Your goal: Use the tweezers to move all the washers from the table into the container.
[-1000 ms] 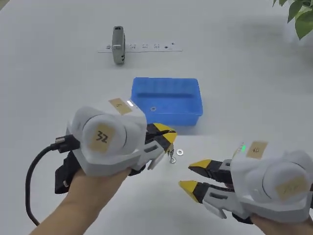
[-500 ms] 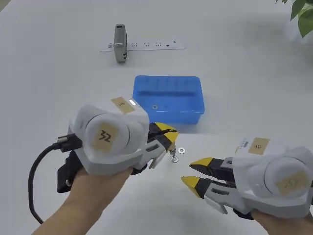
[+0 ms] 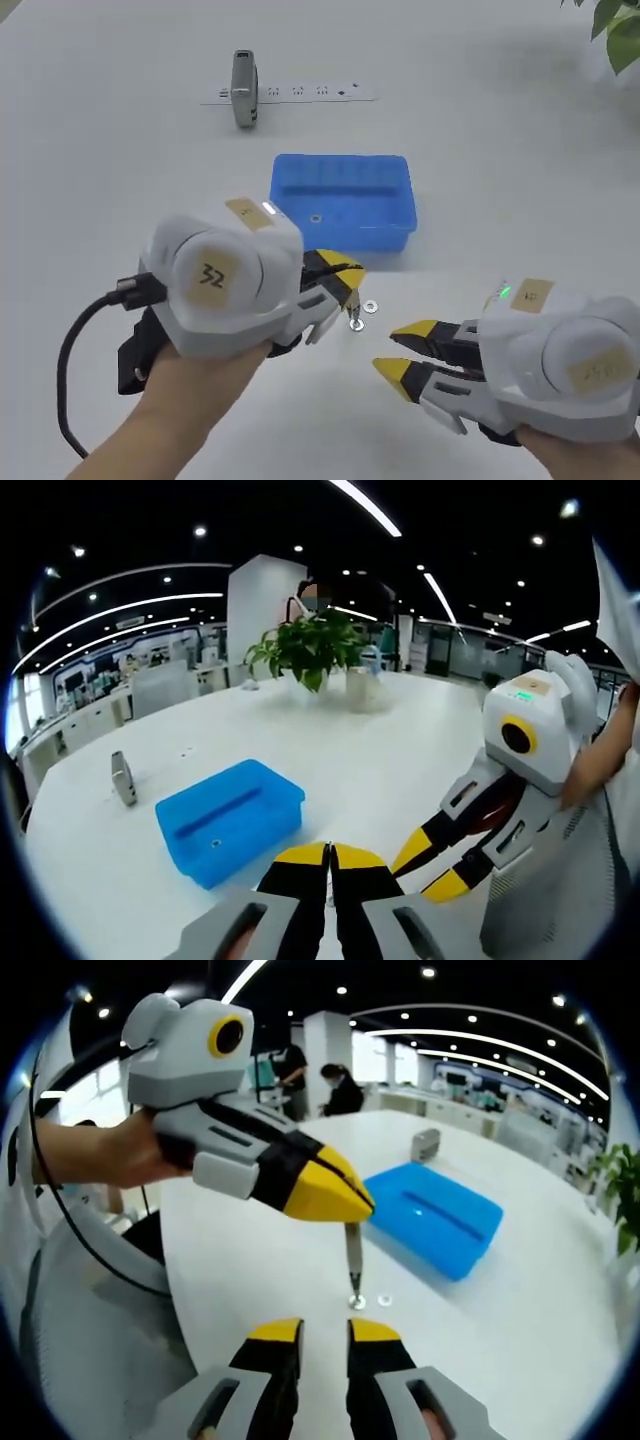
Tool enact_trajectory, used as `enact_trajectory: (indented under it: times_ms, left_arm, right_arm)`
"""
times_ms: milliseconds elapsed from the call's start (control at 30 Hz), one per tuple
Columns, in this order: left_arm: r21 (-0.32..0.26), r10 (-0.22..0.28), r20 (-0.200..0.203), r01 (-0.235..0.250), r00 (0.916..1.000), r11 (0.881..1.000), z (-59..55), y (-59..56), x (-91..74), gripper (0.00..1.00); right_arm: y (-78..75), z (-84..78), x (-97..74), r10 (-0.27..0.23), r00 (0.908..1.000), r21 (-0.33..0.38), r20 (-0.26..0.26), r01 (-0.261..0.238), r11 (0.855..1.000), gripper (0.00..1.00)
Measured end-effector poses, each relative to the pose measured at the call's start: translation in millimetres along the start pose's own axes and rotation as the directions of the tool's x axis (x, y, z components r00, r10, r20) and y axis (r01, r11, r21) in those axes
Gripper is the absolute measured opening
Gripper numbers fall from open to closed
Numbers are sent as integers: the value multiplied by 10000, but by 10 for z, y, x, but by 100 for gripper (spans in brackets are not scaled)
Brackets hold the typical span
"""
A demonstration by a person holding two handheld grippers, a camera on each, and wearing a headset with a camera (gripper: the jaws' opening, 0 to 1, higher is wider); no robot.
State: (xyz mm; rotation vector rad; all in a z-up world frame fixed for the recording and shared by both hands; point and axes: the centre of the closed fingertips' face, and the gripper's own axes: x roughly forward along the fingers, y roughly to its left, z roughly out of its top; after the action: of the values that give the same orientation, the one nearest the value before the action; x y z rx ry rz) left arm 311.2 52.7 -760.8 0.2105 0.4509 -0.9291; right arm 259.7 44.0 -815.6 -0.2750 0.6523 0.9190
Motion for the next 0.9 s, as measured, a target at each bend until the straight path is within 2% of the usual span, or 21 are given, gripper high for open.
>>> enact_trajectory:
  times_ms: [67, 333, 500, 700, 800, 900]
  left_arm:
    - [136, 22, -74, -21, 10000, 9999, -21, -15, 12, 0]
    - [148, 86, 89, -88, 9999, 9999, -18, -28, 1, 0]
    - [292, 65, 262, -73, 9996, 9995, -19, -62, 7, 0]
    - [264, 153, 505, -166, 9986, 9995, -9, -42, 30, 0]
    - [401, 145, 356, -159, 9993, 9991, -37, -42, 35, 0]
    - [427, 109, 87, -112, 9999, 9990, -110, -54, 49, 0]
  right_arm:
    - [-2, -3, -1, -5, 10000, 3, -7, 5, 10000, 13]
    - [4, -13, 8, 12, 10000, 31, -23, -11, 10000, 13]
    - [-2, -15, 12, 9, 10000, 58, -13, -9, 10000, 13]
    - [-8, -27, 14, 8, 10000, 121, -24, -8, 9999, 13]
    - [-7, -20, 11, 8, 10000, 134, -10, -8, 9999, 13]
    - [-11, -25, 16, 1, 10000, 149, -20, 0, 9999, 13]
